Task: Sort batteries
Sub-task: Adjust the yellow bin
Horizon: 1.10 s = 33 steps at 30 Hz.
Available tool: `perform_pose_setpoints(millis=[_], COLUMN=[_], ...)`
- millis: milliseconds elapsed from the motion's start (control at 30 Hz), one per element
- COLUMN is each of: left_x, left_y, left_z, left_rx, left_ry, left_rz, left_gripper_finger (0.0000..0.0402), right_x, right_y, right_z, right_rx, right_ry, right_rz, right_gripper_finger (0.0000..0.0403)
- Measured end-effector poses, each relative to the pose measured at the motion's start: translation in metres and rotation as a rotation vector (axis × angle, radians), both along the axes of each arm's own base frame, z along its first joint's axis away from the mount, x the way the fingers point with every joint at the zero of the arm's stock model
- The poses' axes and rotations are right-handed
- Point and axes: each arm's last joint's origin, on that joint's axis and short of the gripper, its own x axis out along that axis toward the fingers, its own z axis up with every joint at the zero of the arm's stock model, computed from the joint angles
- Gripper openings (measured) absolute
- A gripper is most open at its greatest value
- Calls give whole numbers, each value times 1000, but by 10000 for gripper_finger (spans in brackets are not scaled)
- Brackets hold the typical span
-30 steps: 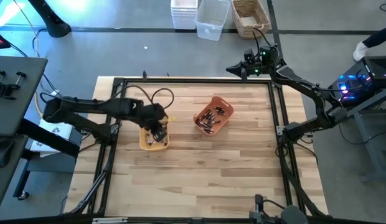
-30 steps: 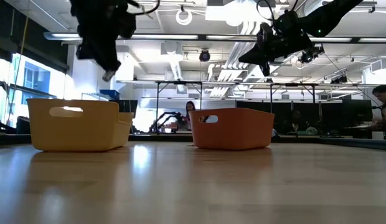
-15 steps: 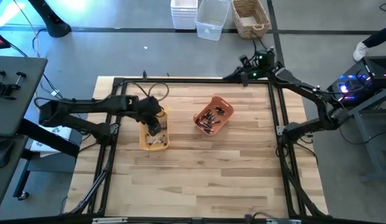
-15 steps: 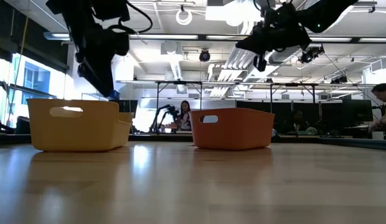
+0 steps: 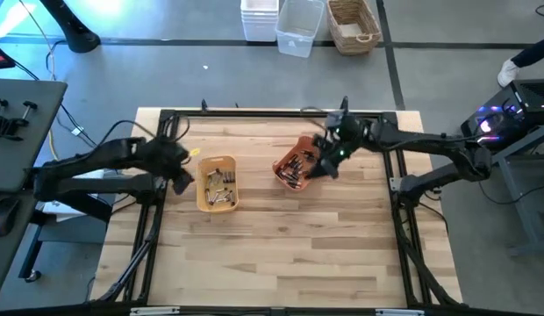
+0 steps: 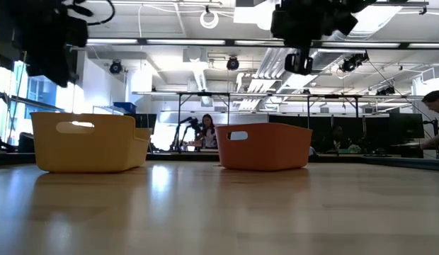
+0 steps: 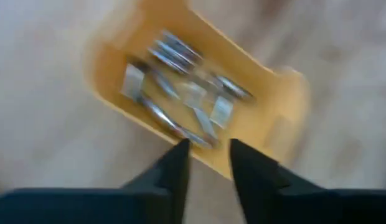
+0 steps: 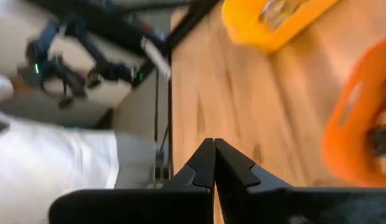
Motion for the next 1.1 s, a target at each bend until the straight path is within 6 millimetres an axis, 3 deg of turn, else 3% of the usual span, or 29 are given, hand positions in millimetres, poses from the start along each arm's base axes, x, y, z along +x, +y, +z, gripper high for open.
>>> perform_pose_setpoints(millis=[133, 333, 600, 733, 800, 900, 1100], left_x=[-7, -11, 9, 18, 26, 27, 30], left_y=[-16, -37, -63, -69, -73, -75, -68], left_z=[3, -14, -72, -92, -92, -94, -94], left_rx=[-165, -281, -364, -372, -414, -410, -257], left_ry=[-56, 246, 316, 200, 99, 96, 16], left_rz=[-90, -257, -274, -130, -130, -88, 72], left_gripper_finger=[14, 1, 0, 0, 0, 0, 0], right_x=[-2, -16, -42, -59, -67, -77, -83], right_y=[15, 20, 30, 36, 38, 41, 35], right_z=[-7, -32, -67, -81, -85, -86, -81], right_rx=[4, 7, 67, 92, 107, 105, -41], right_ry=[78, 209, 339, 369, 366, 332, 266], right_rz=[60, 107, 160, 133, 111, 92, -60], right_gripper_finger=[0, 0, 0, 0, 0, 0, 0])
